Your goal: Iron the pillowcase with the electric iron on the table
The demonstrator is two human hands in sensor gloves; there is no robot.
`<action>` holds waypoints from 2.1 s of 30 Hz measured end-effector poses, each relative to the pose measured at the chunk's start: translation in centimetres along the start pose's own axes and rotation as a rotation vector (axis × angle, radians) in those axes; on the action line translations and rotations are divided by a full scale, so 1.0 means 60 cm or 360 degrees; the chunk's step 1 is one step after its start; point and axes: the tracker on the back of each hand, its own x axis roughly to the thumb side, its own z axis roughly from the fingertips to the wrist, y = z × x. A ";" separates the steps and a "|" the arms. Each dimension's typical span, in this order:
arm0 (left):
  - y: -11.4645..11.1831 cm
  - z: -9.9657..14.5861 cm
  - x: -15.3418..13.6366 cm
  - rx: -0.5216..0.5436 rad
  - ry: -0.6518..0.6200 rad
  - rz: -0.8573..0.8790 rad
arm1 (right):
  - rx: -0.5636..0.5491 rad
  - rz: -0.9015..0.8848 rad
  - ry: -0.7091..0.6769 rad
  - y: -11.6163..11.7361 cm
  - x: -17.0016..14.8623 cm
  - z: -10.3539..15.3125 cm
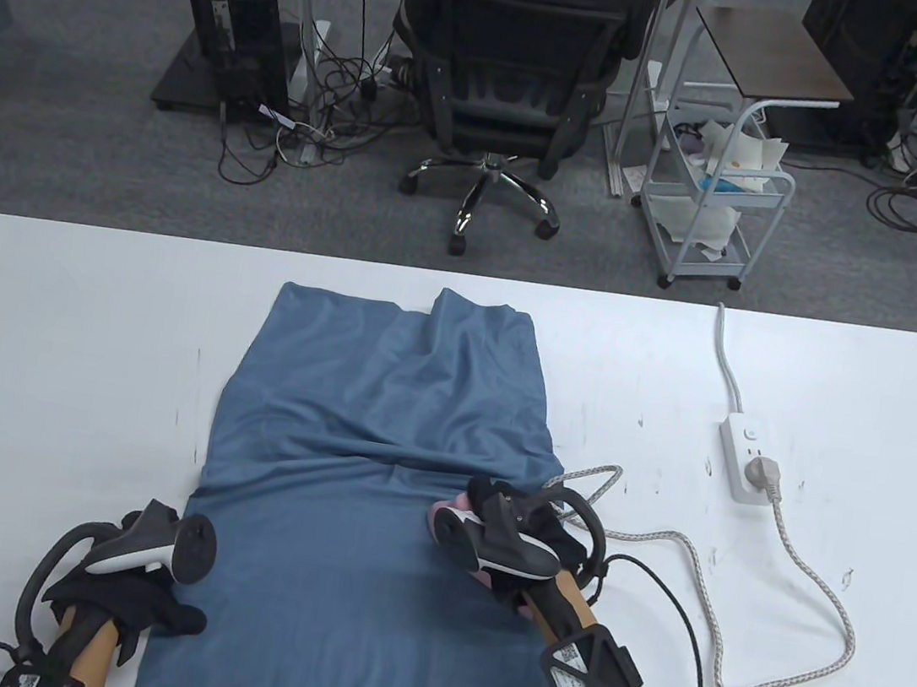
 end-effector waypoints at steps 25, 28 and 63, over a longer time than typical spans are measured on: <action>0.001 0.001 -0.001 0.0001 0.0004 -0.0011 | -0.0360 0.0292 -0.0313 -0.222 0.100 0.007; 0.000 0.001 -0.003 -0.0001 -0.0021 0.0017 | -0.0376 0.0266 -0.0543 -0.200 0.174 0.002; 0.000 0.003 -0.002 0.0006 -0.0003 0.0005 | -0.0191 -0.0150 -0.0933 -0.108 0.337 -0.033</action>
